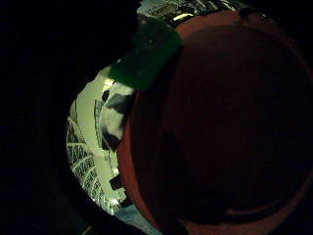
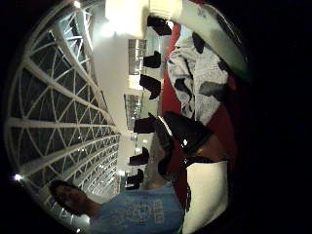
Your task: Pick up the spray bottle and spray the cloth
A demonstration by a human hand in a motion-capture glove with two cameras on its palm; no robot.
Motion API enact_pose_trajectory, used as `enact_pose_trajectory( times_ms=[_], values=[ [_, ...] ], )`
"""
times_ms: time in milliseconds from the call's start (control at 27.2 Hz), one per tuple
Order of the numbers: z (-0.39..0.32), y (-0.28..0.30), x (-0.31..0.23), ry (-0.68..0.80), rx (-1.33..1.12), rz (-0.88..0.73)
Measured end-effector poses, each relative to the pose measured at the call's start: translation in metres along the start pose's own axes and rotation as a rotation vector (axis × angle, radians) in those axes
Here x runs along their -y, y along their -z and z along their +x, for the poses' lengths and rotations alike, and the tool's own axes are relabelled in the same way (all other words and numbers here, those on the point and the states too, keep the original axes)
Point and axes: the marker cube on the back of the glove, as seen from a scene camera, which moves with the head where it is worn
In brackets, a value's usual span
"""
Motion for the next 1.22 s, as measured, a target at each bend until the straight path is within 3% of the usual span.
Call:
enact_pose_trajectory(
  times_ms=[368, 957, 1215],
  values=[
    [0.019, -0.010, 0.050, -0.016, 0.046, 0.116],
    [0.019, -0.022, 0.076, 0.054, 0.028, 0.305],
    [0.015, -0.009, 0.078, 0.128, 0.114, 0.268]
  ],
)
